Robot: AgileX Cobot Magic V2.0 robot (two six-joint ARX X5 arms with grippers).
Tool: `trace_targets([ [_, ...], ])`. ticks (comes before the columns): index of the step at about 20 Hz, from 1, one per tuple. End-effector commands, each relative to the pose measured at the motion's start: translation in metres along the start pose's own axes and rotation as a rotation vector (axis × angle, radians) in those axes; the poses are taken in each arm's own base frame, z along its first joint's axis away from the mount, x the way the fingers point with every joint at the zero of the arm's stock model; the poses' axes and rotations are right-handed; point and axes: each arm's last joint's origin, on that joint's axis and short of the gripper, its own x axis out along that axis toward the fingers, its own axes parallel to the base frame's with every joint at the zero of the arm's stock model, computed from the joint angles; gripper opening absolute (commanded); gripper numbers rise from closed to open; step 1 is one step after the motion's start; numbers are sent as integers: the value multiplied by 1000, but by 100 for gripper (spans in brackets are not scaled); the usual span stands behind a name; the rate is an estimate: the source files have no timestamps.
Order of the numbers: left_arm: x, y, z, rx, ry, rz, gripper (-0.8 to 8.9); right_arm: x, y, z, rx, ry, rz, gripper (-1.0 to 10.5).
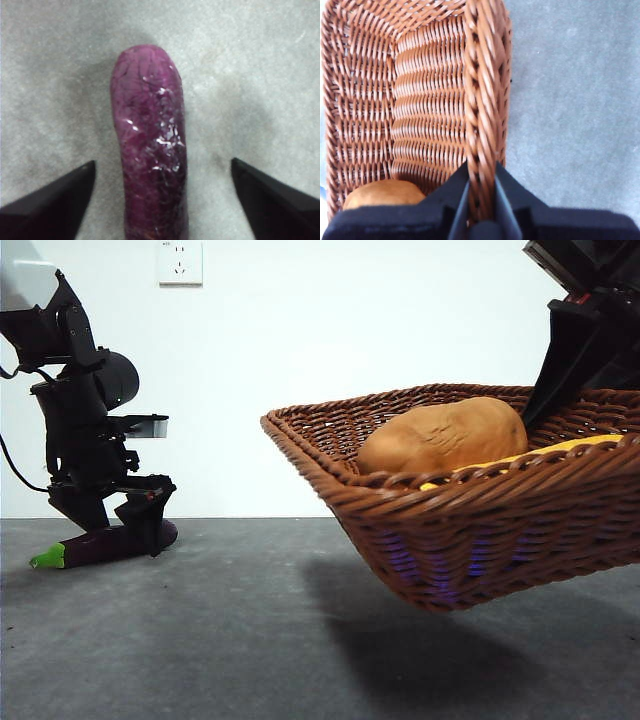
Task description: Help me put the vegetables on the table into the basket
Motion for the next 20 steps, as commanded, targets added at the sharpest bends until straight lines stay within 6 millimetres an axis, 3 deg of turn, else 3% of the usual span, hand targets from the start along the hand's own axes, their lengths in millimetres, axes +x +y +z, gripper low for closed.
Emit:
trace_targets([
  [1,4,1,-2,-5,7,-6,186,-1,2,3,-7,-15,17,-12],
  [3,4,1,-2,-25,11,-7,-18,-1,2,3,-7,-15,17,-12],
  [7,0,0,-8,-29,69,-29,-6,-1,2,3,-6,-14,17,-12],
  [10,-29,5,-6,-43,31,-40,-6,-1,1,3,1,-9,5,-12],
  [13,-96,0,0,0,-82,-70,-5,-1,1,1,12,2,-8,-12],
  [16,-176,-19,0,40,-246,-108,-5,-1,1,1,35,2,-7,-12],
  [20,-268,-96,-7,239,-437,-162,-5,1,1,0,58,12,14,-12],
])
